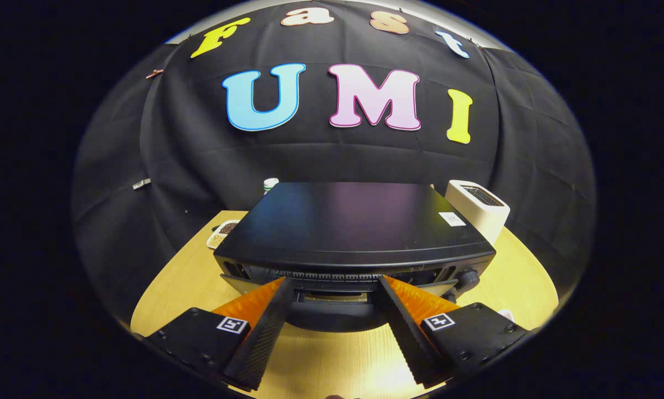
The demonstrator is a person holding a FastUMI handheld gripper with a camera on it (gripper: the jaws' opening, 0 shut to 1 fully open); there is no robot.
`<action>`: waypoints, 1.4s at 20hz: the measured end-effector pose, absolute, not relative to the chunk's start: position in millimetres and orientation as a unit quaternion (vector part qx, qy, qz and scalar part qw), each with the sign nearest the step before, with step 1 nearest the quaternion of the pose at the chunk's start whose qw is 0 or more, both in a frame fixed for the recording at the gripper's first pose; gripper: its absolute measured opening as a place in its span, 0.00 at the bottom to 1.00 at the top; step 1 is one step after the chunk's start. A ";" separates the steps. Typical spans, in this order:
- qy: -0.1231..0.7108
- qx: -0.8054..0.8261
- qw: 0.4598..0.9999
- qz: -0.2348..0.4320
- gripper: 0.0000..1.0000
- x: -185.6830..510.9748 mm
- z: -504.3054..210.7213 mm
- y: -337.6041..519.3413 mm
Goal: Open the toaster oven, put the food inside, and close the toaster oven door.
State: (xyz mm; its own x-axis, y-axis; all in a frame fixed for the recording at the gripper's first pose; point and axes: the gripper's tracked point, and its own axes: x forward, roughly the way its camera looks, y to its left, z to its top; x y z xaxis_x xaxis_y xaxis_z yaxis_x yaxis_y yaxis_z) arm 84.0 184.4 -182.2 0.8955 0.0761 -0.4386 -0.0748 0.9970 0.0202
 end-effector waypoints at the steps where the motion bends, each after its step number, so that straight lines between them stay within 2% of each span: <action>1: 0.230 0.000 0.972 0.040 0.99 78.9 -184.3 183.6; 8: 0.251 -0.003 0.966 0.059 0.98 37.6 -201.2 182.2; 13: 0.288 -0.069 0.951 0.091 0.98 -10.1 -243.2 179.8; 14: 0.301 -0.070 0.946 0.096 0.99 -18.9 -256.6 179.6; 17: 0.419 -0.035 0.902 0.095 0.99 -58.9 -312.5 170.2; 19: 0.430 -0.021 0.899 0.082 1.00 -70.1 -322.7 153.7; 28: 0.372 -0.025 0.920 0.120 0.99 -57.0 -234.6 87.2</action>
State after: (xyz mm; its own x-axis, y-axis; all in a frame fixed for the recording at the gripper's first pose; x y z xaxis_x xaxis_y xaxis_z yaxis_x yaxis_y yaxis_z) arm -57.0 87.2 -234.6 0.6942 0.2021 -0.6909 -0.2397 0.9699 0.0428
